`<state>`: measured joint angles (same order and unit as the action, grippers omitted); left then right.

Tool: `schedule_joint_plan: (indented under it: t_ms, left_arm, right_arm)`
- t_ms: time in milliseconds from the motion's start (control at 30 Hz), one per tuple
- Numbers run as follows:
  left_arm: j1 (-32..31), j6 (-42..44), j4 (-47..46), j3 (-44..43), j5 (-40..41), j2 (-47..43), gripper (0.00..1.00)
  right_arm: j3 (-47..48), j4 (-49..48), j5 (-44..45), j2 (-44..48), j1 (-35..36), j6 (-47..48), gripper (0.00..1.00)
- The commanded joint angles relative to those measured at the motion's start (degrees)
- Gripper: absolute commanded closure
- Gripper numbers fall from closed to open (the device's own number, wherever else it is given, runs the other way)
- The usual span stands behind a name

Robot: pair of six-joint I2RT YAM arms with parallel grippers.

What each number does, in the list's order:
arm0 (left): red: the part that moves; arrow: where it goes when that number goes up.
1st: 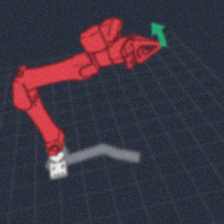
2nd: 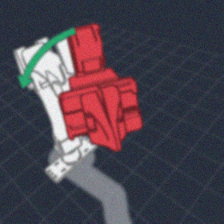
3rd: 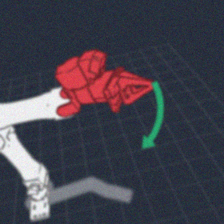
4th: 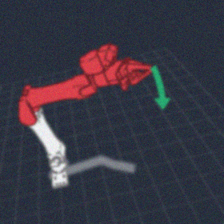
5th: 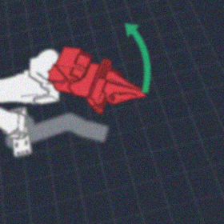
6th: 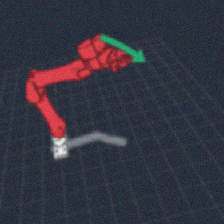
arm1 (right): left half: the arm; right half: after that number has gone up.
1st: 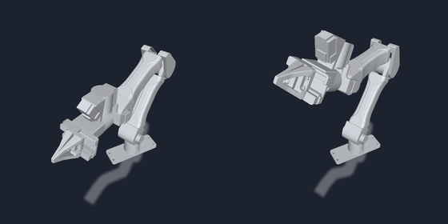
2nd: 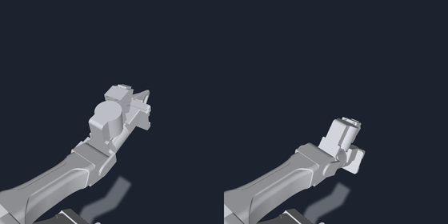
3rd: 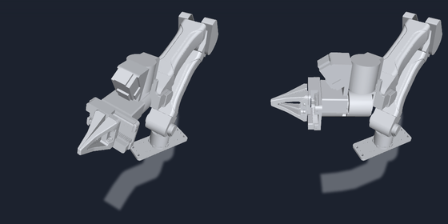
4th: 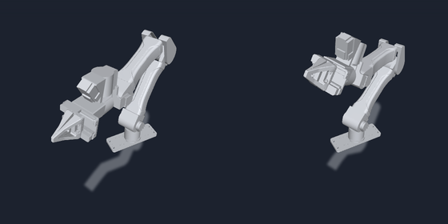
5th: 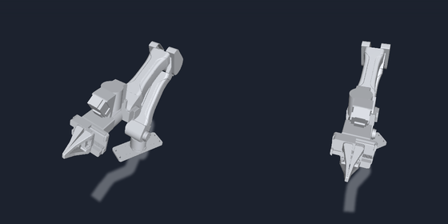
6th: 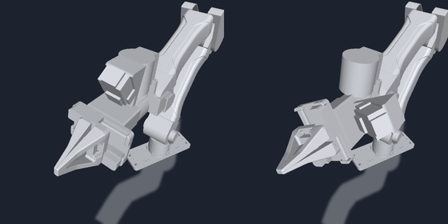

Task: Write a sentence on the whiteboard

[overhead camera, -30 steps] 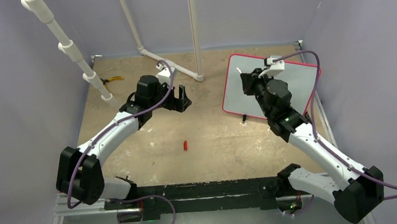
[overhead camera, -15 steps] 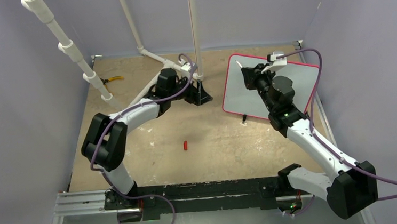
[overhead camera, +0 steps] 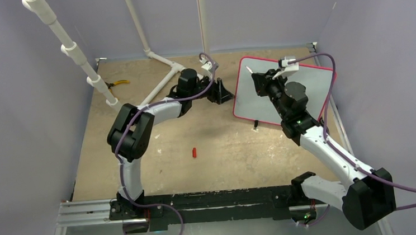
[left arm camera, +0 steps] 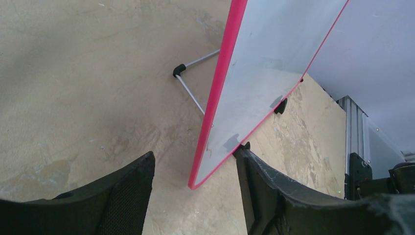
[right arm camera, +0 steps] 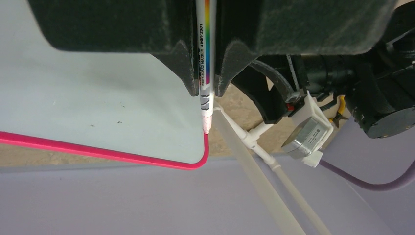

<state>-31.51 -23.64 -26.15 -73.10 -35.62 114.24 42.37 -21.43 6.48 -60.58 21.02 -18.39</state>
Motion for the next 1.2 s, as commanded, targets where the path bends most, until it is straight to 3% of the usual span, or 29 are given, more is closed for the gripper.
schedule_joint_plan:
  t_ms: [0,767,1167]
  left_arm:
    - [-0.5,-1.8,-5.8,-3.8,-3.3,2.1,0.41]
    - [-2.9,2.0,-0.9,-5.8,-0.4,6.2,0.59]
    - [-3.4,5.9,2.5,-6.1,1.4,6.3,0.76]
  right_arm:
    - [0.1,-2.8,1.0,0.6,-0.2,1.1,1.00]
    - [1.0,-5.7,2.3,-3.2,-0.2,1.4,1.00]
    - [1.5,-5.3,4.1,-4.6,-0.2,2.0,1.00]
